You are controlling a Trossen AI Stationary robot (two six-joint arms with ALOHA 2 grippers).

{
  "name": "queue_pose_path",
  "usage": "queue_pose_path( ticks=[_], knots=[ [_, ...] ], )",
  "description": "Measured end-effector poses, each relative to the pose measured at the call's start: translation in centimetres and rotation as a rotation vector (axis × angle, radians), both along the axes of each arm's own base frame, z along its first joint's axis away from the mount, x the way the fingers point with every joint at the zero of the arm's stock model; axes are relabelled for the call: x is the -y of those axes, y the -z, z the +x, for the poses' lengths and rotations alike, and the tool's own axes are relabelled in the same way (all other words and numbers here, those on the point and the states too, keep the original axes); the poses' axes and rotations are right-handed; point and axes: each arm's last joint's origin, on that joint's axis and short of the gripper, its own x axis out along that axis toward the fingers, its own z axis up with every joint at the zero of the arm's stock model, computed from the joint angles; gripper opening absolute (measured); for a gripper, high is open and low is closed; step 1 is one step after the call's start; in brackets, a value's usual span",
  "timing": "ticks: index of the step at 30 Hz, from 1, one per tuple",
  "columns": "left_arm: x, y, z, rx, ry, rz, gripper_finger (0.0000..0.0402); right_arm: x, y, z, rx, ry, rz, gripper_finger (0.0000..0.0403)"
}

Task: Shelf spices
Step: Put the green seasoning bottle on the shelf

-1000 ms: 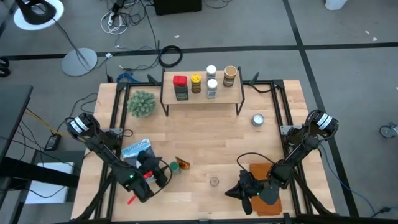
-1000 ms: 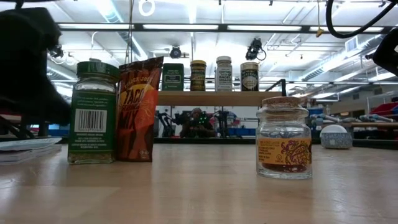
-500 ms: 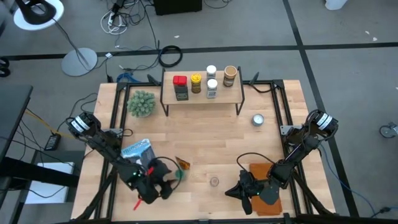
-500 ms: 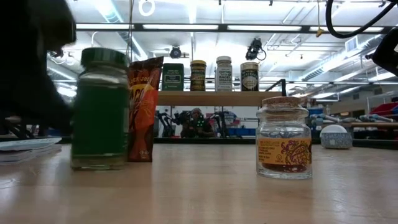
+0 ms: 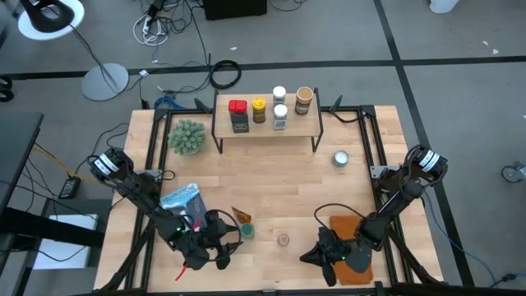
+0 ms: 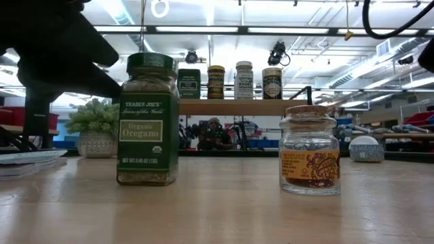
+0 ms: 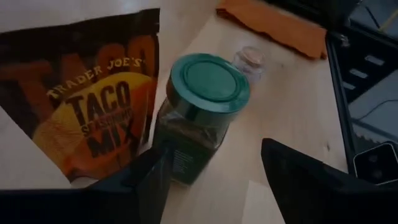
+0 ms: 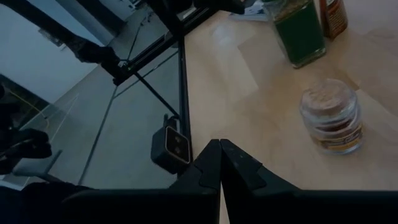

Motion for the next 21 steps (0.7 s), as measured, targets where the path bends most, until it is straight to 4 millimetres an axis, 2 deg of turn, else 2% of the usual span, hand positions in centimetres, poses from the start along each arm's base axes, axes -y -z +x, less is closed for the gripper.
queue_pose_path(
  ticks=[5, 13, 21],
  knots=[
    [0.2, 0.1, -0.1, -0.030, 0.068, 0.042, 0.0248, -0.2, 0.0, -0.3, 0.001, -0.010, 0.000, 0.0007],
    [-0.8, 0.9, -0.4, -0.146, 0.142, 0.315, 0.0248, -0.2, 0.0, -0.3, 0.009, 0.008, -0.010, 0.0006],
    [-1.5, 0.7, 0.4, -0.142, 0.142, 0.340, 0.0248, -0.2, 0.0, -0.3, 0.009, 0.010, -0.013, 0.0007]
  ],
)
